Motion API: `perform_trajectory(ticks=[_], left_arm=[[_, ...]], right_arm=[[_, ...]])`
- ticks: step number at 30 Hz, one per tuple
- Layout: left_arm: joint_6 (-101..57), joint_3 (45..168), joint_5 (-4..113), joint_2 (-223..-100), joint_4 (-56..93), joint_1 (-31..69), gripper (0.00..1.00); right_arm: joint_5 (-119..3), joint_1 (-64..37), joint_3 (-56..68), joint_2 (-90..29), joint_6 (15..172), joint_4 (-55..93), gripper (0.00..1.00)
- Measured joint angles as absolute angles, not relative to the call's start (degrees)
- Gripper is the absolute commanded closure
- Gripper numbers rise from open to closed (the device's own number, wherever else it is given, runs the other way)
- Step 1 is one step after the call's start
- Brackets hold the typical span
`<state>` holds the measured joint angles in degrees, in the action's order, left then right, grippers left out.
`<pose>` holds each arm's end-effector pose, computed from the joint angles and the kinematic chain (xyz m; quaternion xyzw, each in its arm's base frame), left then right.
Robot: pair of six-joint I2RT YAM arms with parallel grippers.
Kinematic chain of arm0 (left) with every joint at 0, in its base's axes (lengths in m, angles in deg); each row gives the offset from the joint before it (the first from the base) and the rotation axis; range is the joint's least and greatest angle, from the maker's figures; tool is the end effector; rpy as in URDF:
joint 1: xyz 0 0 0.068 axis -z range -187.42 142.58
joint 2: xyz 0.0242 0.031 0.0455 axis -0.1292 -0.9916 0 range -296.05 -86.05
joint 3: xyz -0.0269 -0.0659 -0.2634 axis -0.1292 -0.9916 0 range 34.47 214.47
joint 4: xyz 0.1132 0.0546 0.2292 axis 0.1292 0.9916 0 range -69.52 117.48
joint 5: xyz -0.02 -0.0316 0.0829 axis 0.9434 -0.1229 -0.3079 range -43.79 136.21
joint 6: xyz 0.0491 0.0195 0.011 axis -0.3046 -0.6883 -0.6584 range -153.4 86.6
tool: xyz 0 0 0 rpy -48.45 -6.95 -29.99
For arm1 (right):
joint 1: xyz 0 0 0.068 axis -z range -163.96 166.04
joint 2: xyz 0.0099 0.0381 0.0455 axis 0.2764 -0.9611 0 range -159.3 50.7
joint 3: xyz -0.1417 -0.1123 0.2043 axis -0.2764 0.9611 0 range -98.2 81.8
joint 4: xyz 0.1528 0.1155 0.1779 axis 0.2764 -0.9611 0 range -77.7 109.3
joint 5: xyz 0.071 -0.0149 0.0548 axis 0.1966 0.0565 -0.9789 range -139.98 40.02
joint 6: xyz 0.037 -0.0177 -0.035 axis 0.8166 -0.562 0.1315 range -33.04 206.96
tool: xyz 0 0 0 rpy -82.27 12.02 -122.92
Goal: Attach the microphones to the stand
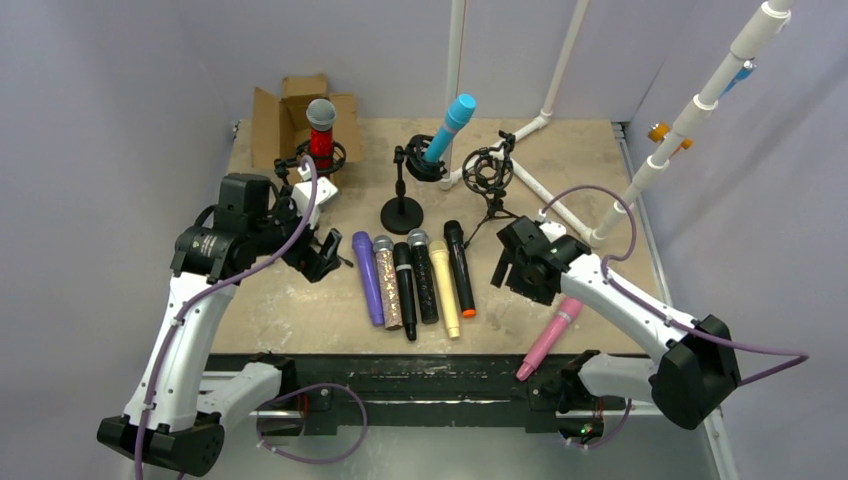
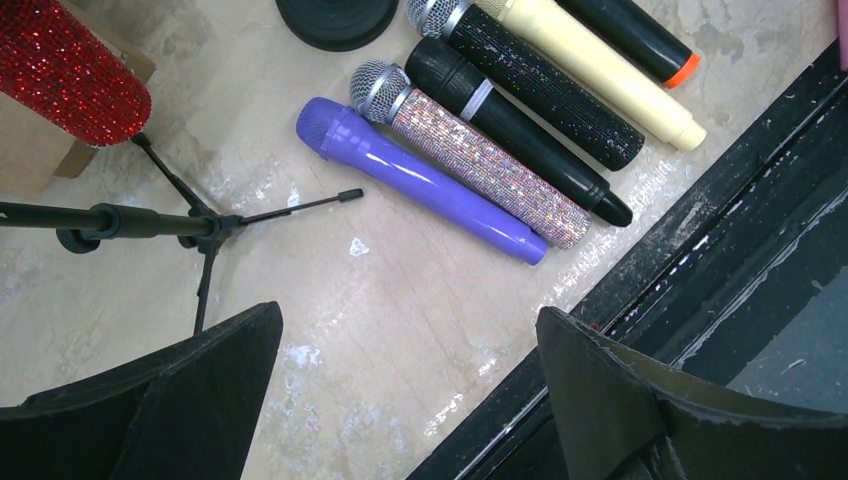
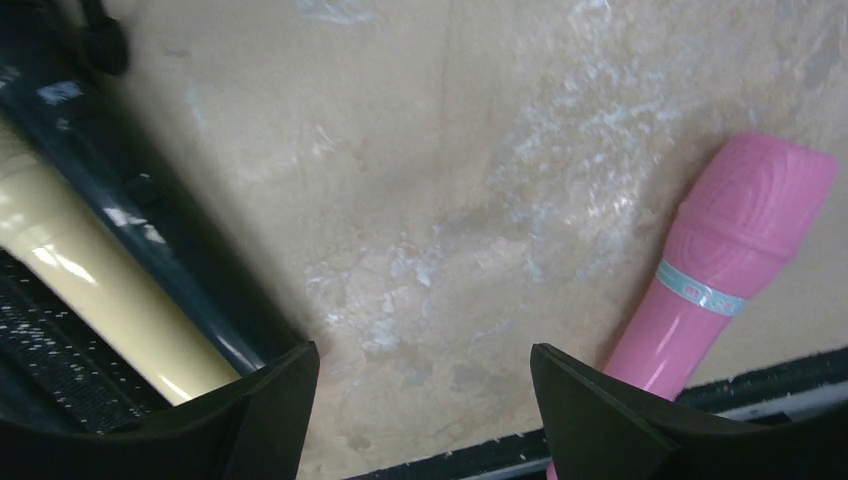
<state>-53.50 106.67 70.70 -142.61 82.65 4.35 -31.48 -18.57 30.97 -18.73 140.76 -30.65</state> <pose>0.1608 -0.0488 0.3804 0.3248 0.8513 -0.1702 0.3753 0.1858 0.1145 0.2392 0.1911 0.9512 0.0148 0.2418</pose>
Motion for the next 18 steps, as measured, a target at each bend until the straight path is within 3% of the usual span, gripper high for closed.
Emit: perform_trajectory(ticks=[6,13,18], left_arm=[[-53.5,105.3,70.7,-142.1,81.8,4.4,0.00],[-53.8,103.4,70.7,-141.8,81.2,4.3,0.00],[-54.3,102.7,70.6,-141.7,80.9,4.3,0.00]], right_arm=[[-33.1,-18.6,32.6,-21.7,149.6,-39.4,0.01],[-30.9,-18.6,32.9,-33.4,158.2,-50.0,0.01],[-28.3,-18.6,34.6,-26.8,162.4,-52.8,0.03]])
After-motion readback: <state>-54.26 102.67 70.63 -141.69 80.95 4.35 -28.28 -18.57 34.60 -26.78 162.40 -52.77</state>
